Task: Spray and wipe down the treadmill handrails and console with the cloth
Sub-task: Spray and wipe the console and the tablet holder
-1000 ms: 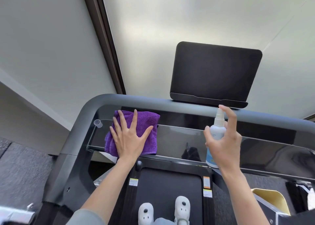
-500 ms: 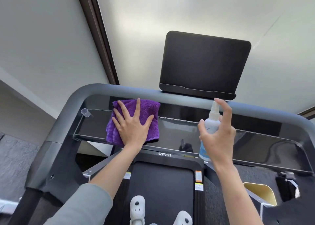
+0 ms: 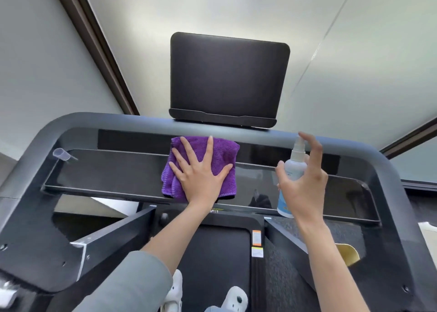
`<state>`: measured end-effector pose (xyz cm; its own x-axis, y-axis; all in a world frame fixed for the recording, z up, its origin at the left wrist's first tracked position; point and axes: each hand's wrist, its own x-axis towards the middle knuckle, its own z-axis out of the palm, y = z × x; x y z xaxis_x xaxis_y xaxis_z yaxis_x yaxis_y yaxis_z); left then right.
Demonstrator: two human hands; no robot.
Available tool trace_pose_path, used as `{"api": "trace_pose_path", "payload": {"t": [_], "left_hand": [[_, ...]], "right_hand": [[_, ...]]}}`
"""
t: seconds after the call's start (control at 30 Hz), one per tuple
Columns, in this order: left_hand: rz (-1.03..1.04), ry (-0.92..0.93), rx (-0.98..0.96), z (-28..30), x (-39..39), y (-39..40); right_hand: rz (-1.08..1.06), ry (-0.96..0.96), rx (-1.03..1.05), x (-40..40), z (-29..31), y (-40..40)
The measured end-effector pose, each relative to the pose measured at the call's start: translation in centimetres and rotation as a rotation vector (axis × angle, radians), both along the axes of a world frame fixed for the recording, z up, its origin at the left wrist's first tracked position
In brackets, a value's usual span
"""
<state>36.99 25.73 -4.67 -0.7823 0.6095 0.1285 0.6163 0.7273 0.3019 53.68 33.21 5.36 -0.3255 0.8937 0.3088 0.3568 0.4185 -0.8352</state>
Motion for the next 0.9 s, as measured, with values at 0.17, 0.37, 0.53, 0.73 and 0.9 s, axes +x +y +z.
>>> {"api": "trace_pose_path", "payload": {"t": [0.17, 0.37, 0.53, 0.73, 0.9], "left_hand": [[-0.027, 0.016, 0.026, -0.2, 3.8, 2.6], [-0.070, 0.052, 0.047, -0.4, 8.3, 5.9], [-0.112, 0.062, 0.059, -0.5, 11.8, 8.4], [-0.253, 0.094, 0.034, -0.4, 16.3, 11.9], [-0.375, 0.144, 0.044, -0.3, 20.5, 15.2]], "right_hand": [[-0.029, -0.002, -0.019, 3.2, -0.5, 2.0], [-0.096, -0.024, -0.044, 7.0, -1.3, 4.1], [-0.147, -0.036, -0.049, 9.8, -1.9, 5.3], [-0.220, -0.039, -0.043, 13.4, -2.5, 5.8], [-0.278, -0.030, -0.034, 16.2, -2.8, 6.0]]}}
